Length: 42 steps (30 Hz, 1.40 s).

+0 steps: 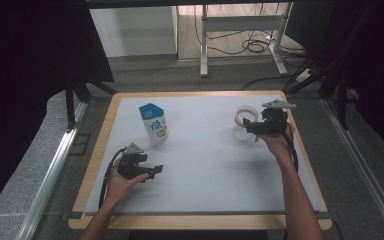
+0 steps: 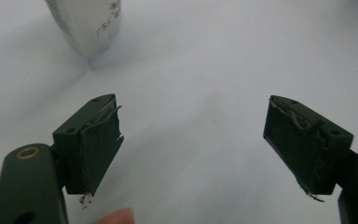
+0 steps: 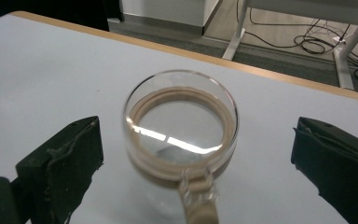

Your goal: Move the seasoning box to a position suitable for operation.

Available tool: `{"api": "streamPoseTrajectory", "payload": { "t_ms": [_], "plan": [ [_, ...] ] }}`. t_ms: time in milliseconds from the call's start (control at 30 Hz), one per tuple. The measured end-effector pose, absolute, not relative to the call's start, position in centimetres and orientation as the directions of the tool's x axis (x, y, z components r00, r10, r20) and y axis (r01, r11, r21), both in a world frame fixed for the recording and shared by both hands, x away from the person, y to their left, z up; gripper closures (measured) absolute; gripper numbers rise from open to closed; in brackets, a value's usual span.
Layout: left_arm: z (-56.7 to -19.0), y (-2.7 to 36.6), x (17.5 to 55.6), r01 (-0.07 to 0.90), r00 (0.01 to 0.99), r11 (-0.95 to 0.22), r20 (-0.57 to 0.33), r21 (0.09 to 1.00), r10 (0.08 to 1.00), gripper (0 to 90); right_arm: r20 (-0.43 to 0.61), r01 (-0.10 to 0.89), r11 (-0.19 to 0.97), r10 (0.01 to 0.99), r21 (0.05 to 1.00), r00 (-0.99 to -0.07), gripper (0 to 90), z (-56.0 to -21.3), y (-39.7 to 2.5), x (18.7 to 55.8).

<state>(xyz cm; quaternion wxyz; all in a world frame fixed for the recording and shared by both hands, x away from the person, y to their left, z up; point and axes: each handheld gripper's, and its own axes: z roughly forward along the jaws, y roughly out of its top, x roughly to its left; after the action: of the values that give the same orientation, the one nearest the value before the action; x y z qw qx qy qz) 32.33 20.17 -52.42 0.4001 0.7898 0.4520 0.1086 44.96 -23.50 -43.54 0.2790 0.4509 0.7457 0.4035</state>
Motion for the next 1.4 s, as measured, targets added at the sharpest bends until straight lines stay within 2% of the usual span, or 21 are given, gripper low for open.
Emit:
{"api": "streamPoseTrajectory", "payload": {
  "t_ms": [300, 767, 900, 967, 1400],
  "plan": [
    [-52.5, 20.1, 32.4, 0.629, 0.571, -0.276, -0.19, 0.727, 0.799, 18.3, 0.006, 0.488, 0.253, 0.883, 0.836, -0.469, 0.3, -44.5, -23.0, 48.1],
    [-52.5, 20.4, 32.2, 0.63, 0.567, -0.274, -0.19, 0.726, 0.801, 18.3, -0.015, 0.53, 0.312, 0.871, 0.788, -0.491, 0.2, -46.5, -20.9, 49.5],
    [-52.7, 20.3, 32.3, 0.633, 0.568, -0.278, -0.19, 0.723, 0.801, 18.2, -0.022, 0.55, 0.338, 0.865, 0.764, -0.502, 3.5, -47.5, -20.8, 49.9],
    [-52.7, 20.3, 32.3, 0.633, 0.568, -0.279, -0.189, 0.722, 0.801, 18.2, -0.064, 0.537, 0.361, 0.868, 0.763, -0.493, 10.6, -47.8, -20.8, 49.8],
    [-52.8, 20.5, 32.3, 0.635, 0.566, -0.28, -0.187, 0.72, 0.803, 18.2, -0.061, 0.535, 0.37, 0.859, 0.759, -0.508, 11.2, -47.5, -21.0, 49.4]
  ]
}}
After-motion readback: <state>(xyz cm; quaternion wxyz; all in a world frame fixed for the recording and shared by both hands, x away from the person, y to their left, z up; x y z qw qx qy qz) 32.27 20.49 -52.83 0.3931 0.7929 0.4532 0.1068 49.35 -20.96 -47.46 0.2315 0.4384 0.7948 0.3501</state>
